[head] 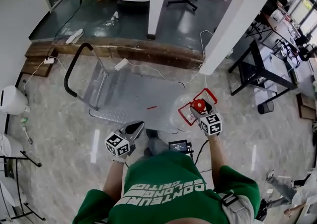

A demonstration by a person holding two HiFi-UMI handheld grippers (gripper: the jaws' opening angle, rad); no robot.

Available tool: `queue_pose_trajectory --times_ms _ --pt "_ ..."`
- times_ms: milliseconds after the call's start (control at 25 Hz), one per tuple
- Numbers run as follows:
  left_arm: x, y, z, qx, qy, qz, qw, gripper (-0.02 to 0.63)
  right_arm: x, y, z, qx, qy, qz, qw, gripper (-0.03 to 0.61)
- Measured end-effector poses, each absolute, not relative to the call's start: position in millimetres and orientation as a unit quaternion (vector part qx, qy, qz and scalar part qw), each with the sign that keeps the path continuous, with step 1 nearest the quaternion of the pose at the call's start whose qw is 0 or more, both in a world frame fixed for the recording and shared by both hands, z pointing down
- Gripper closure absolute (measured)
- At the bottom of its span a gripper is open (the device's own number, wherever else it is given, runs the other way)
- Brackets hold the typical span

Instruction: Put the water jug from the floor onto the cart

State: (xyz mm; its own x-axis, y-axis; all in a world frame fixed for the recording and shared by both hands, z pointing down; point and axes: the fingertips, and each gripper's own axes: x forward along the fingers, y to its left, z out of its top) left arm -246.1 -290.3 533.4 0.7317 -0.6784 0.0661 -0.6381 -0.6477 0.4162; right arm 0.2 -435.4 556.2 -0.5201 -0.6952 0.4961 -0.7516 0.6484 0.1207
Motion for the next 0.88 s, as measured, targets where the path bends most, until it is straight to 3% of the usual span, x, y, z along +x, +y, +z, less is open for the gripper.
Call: queue_pose_trajectory --times_ms 880 --pt "-306.6 -342.5 539.9 0.877 -0.421 -0.040 0.228 0.606 -99.0 -502.7 614.5 0.300 -0.896 0.055 0.322 0.278"
